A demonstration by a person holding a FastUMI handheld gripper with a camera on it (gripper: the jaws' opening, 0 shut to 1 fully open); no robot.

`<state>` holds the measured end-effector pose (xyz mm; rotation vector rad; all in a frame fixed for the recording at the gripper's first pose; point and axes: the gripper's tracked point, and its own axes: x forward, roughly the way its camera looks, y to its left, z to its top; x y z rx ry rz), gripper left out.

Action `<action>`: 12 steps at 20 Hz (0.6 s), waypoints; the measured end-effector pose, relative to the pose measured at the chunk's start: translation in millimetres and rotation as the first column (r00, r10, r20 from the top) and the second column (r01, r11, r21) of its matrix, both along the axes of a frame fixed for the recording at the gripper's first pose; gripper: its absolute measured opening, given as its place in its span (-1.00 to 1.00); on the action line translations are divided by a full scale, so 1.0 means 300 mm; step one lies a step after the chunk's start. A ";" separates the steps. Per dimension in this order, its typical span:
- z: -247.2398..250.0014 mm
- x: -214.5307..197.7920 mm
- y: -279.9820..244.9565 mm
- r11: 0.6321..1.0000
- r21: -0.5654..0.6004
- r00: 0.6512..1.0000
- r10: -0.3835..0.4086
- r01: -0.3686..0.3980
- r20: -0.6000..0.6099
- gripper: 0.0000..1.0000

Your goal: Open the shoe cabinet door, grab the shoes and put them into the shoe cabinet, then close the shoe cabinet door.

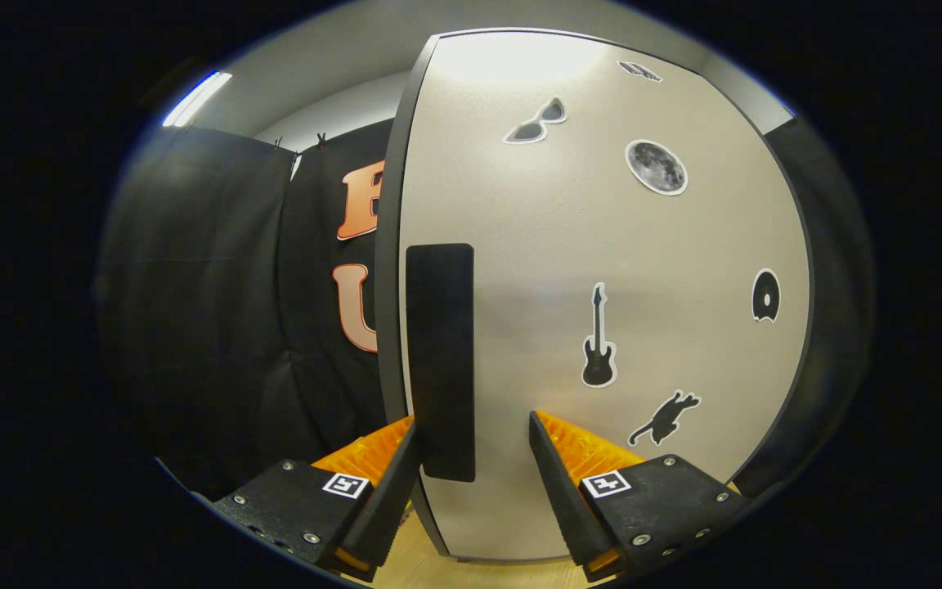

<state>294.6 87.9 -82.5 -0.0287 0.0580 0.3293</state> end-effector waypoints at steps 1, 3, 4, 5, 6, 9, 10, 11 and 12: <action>0.001 0.000 -0.001 1.000 0.000 1.000 0.000 0.000 0.000 0.60; 0.003 0.000 -0.001 1.000 -0.005 1.000 0.000 0.000 0.000 0.60; 0.003 -0.002 0.002 1.000 -0.002 1.000 0.001 -0.001 -0.004 0.60; 0.006 -0.005 -0.001 1.000 0.006 1.000 -0.003 0.004 -0.010 0.60; 0.016 -0.013 -0.002 1.000 0.017 1.000 -0.007 0.007 -0.009 0.63; 0.056 -0.066 -0.018 1.000 0.022 1.000 -0.010 0.010 0.012 0.65; 0.060 -0.095 -0.025 1.000 0.013 1.000 -0.011 0.011 0.012 0.65; 0.065 -0.131 -0.039 1.000 0.002 1.000 -0.018 0.018 0.014 0.65; 0.069 -0.164 -0.053 1.000 -0.005 1.000 -0.024 0.024 0.020 0.65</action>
